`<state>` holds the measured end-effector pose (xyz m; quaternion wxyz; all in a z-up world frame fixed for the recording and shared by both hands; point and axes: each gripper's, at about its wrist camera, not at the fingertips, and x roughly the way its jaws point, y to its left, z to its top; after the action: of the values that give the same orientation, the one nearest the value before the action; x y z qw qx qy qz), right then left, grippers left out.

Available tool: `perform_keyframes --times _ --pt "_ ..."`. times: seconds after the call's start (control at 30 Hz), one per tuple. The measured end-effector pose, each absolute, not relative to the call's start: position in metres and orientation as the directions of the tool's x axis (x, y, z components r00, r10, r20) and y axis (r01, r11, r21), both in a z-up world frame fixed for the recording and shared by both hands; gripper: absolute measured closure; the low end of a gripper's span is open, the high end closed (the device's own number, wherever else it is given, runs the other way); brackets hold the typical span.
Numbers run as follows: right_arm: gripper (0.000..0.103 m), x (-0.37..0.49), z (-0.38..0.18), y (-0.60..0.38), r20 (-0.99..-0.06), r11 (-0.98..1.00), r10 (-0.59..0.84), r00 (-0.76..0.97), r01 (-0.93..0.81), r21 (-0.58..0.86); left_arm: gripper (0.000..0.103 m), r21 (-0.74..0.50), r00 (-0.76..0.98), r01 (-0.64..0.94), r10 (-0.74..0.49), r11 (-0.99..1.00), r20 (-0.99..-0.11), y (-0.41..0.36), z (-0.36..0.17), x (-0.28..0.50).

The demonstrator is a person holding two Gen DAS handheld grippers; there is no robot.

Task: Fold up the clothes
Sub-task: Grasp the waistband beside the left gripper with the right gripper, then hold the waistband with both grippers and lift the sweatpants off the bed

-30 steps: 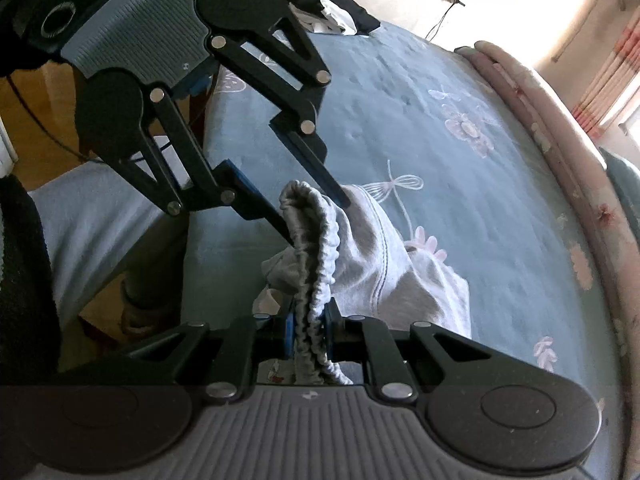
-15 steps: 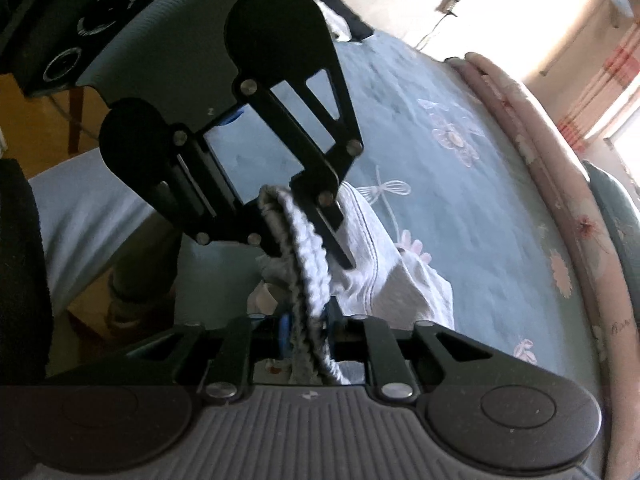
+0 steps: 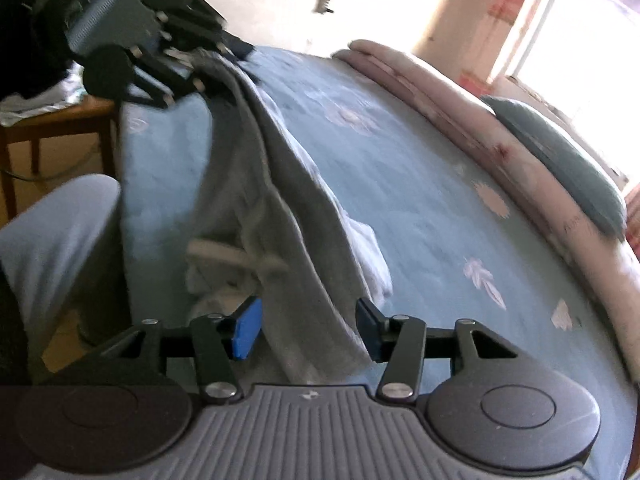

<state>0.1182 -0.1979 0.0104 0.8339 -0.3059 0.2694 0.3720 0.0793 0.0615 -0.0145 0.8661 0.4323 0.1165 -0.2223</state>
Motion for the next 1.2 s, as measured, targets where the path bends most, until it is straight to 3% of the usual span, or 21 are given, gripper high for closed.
perform_keyframes --times 0.13,0.33,0.77,0.97,1.2 --pt "0.043 0.139 0.001 -0.206 -0.672 0.584 0.457 0.583 -0.766 -0.267 0.088 0.684 0.878 0.477 -0.271 0.552 -0.394 0.073 -0.013 0.077" --pt "0.042 0.172 -0.013 -0.224 -0.656 0.660 0.562 0.504 -0.752 -0.013 0.088 0.612 0.880 0.437 -0.172 0.660 -0.442 0.109 -0.022 0.092" --pt "0.037 0.215 -0.039 -0.195 -0.603 0.579 0.733 0.315 -0.754 0.310 0.088 0.459 0.826 0.392 -0.084 0.797 -0.558 0.168 -0.059 0.126" --pt "0.031 0.222 -0.057 -0.186 -0.601 0.566 0.752 0.269 -0.732 0.381 0.088 0.433 0.813 0.398 -0.091 0.809 -0.575 0.171 -0.069 0.140" --pt "0.031 0.213 -0.048 -0.185 -0.556 0.532 0.787 0.266 -0.748 0.395 0.087 0.429 0.801 0.395 -0.075 0.812 -0.594 0.173 -0.076 0.148"
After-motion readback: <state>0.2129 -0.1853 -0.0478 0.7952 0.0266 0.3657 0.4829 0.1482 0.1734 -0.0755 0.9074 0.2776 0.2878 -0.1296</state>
